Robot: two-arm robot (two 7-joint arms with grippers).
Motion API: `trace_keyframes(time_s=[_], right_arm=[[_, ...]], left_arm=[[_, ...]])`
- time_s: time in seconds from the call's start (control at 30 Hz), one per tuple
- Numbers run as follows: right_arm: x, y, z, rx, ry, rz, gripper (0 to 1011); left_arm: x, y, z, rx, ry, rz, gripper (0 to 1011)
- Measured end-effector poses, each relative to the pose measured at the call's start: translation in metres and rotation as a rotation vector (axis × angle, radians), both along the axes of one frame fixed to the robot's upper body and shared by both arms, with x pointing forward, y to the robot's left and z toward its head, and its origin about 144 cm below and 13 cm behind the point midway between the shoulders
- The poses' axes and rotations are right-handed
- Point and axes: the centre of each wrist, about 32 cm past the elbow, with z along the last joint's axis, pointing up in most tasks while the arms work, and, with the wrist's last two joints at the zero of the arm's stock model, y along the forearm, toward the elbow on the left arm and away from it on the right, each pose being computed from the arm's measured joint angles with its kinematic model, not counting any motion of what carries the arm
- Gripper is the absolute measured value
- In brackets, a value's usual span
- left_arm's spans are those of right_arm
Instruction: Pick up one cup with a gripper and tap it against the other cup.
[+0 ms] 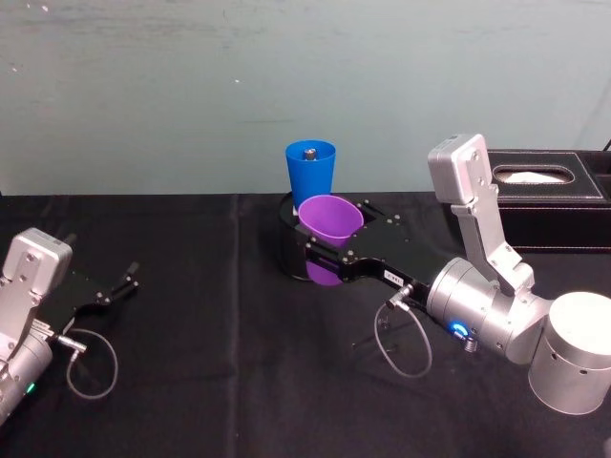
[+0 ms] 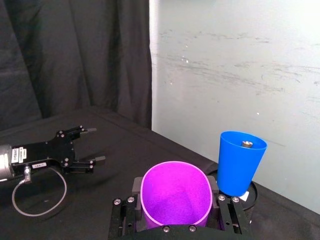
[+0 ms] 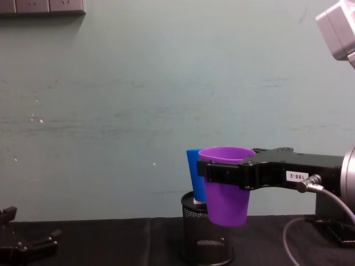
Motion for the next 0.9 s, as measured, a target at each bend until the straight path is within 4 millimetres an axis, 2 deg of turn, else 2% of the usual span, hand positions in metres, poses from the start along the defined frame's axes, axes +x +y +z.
trace_keyframes(time_s=[0.9], right_arm=[[0.0000,0.0000,0.0000,0.000,0.000,0.000,737]], left_arm=[[0.0000,0.0000,0.0000,0.000,0.000,0.000,1000]])
